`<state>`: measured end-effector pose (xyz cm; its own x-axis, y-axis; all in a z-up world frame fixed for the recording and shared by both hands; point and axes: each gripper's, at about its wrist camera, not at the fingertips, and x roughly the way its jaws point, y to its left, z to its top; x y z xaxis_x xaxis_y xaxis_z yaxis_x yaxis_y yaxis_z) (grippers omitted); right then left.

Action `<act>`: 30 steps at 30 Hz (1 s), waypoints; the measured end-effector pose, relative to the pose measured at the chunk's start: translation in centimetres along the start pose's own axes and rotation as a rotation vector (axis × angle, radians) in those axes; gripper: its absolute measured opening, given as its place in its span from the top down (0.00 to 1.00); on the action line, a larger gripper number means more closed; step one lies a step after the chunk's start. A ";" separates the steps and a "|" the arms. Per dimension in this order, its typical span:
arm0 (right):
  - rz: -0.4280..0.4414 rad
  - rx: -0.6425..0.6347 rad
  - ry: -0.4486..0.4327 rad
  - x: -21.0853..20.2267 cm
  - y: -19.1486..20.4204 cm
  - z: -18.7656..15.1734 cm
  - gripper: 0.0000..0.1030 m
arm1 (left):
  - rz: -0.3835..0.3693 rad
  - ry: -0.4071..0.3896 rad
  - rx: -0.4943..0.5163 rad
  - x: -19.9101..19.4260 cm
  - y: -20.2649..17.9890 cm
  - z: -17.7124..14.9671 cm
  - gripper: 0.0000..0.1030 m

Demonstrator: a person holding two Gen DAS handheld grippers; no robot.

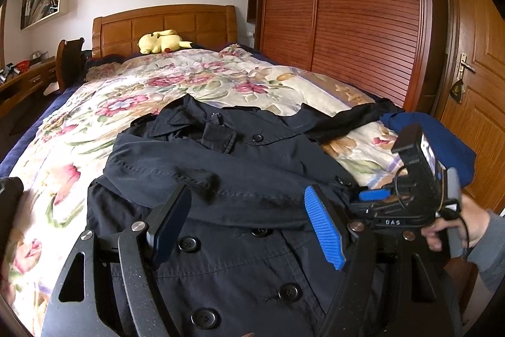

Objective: Fold large clothes

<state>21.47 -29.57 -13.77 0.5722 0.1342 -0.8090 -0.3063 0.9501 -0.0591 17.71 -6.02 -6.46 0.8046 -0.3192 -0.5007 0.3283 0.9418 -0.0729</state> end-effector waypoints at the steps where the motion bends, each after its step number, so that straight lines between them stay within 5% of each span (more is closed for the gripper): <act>1: 0.006 0.005 -0.007 -0.1 -0.1 -0.1 0.67 | -0.001 -0.001 -0.002 -0.1 0.0 0.0 0.27; 14: -0.045 0.032 -0.093 -5.9 -4.4 0.8 0.66 | 0.006 0.004 -0.006 0.1 -0.3 0.3 0.27; 16: -0.075 0.052 -0.105 -6.4 -6.4 1.5 0.56 | 0.003 0.000 -0.007 0.4 -0.5 0.3 0.27; 30: -0.214 0.317 -0.081 -0.5 -20.6 7.4 0.53 | 0.013 0.051 0.000 3.2 -1.8 0.3 0.27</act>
<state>33.13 -47.12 -7.81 0.6596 -0.0671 -0.7486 0.0695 0.9972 -0.0282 19.81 -8.73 -7.69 0.7826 -0.3015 -0.5446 0.3183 0.9457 -0.0662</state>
